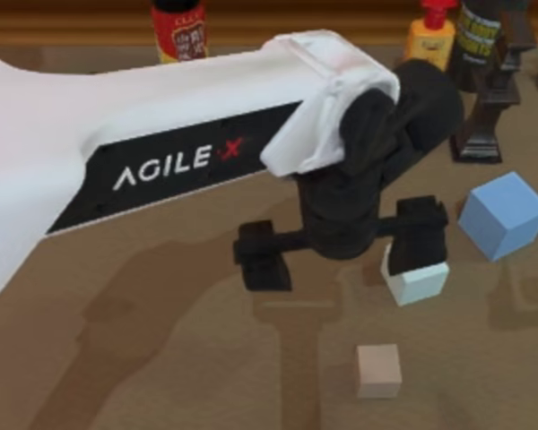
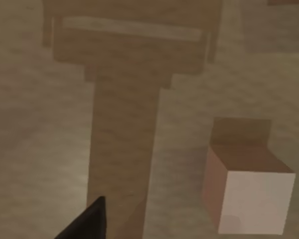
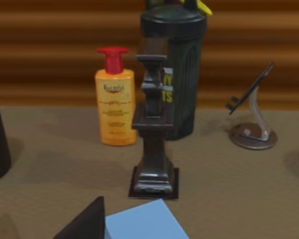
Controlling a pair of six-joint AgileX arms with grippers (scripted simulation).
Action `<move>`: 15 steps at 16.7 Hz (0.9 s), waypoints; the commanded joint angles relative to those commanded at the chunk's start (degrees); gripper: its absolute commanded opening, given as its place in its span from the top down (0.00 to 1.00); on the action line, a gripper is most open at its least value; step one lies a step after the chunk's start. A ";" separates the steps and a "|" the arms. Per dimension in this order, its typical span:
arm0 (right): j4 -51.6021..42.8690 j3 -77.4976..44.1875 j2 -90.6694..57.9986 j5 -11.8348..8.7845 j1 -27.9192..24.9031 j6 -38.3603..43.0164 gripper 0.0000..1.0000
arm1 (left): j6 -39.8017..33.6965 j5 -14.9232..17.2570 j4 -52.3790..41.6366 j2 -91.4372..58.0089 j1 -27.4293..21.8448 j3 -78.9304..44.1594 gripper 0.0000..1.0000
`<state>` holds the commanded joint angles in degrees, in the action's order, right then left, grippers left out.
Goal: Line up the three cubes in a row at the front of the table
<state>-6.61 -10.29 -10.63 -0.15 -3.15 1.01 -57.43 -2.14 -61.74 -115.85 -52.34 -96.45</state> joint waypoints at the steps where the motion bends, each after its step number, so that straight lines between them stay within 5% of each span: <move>1: -2.10 -3.18 -3.62 0.00 -0.92 0.29 0.00 | 0.90 -0.12 2.18 4.18 2.20 3.57 0.00; 7: -18.26 -25.85 -35.47 0.14 -7.63 2.32 0.00 | 11.32 -0.29 19.24 39.48 19.00 32.70 0.00; 15: -41.49 -57.02 -80.83 0.13 -17.25 5.21 0.00 | 35.67 0.54 43.77 87.33 40.88 74.03 0.00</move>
<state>-48.10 -67.31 -91.47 -0.02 -20.40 6.22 -21.76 -1.60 -17.97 -28.52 -11.46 -22.42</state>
